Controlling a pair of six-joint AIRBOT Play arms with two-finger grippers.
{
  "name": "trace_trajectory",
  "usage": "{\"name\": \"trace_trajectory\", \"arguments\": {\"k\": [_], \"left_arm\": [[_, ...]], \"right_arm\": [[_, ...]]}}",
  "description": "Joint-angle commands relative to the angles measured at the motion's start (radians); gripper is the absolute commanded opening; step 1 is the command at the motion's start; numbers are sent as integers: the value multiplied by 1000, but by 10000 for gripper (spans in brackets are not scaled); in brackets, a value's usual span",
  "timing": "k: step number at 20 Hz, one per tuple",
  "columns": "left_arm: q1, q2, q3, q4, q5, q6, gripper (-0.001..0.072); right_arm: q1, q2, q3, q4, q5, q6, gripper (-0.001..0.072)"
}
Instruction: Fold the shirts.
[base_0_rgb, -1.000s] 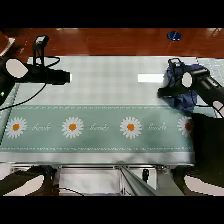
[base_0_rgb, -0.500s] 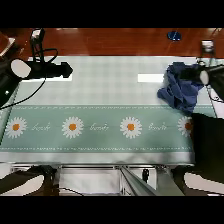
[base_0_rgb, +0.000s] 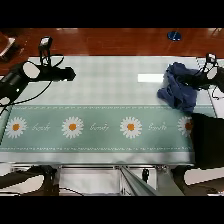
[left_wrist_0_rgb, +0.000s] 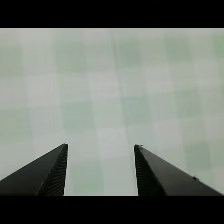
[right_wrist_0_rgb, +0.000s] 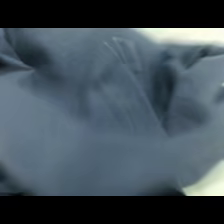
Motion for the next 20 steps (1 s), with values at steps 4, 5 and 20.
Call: {"name": "trace_trajectory", "arguments": {"k": [4, 5, 20], "left_arm": [[83, 5, 79, 2, -253, -33, 507], [118, 21, 100, -4, -323, -33, 507], [145, 993, -671, -362, -272, 9, 507]], "right_arm": [[-8, -69, 117, 254, 441, -252, 20], [-7, -44, 143, 287, 483, -277, 20], [37, 514, 598, 817, 421, -396, 18]]}}
